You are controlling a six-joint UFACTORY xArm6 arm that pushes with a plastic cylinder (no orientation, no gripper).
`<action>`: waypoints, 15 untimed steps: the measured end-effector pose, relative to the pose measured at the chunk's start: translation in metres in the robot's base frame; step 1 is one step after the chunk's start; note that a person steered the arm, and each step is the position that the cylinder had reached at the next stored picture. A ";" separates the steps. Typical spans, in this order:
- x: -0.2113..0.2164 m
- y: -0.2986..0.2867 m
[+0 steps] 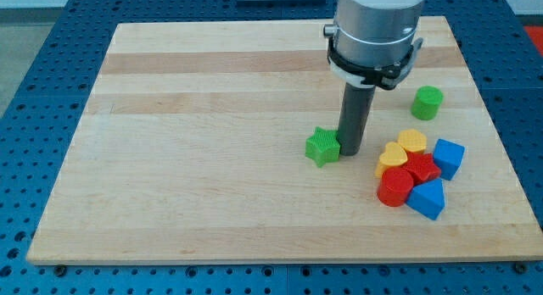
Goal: Move green circle to the top right of green star
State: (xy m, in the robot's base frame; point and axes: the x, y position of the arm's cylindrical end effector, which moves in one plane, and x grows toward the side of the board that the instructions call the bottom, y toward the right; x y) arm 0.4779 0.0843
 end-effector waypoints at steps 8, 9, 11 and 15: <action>-0.147 0.244; -0.148 0.242; -0.125 0.207; -0.103 0.172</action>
State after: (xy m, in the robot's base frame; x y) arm 0.3746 0.2565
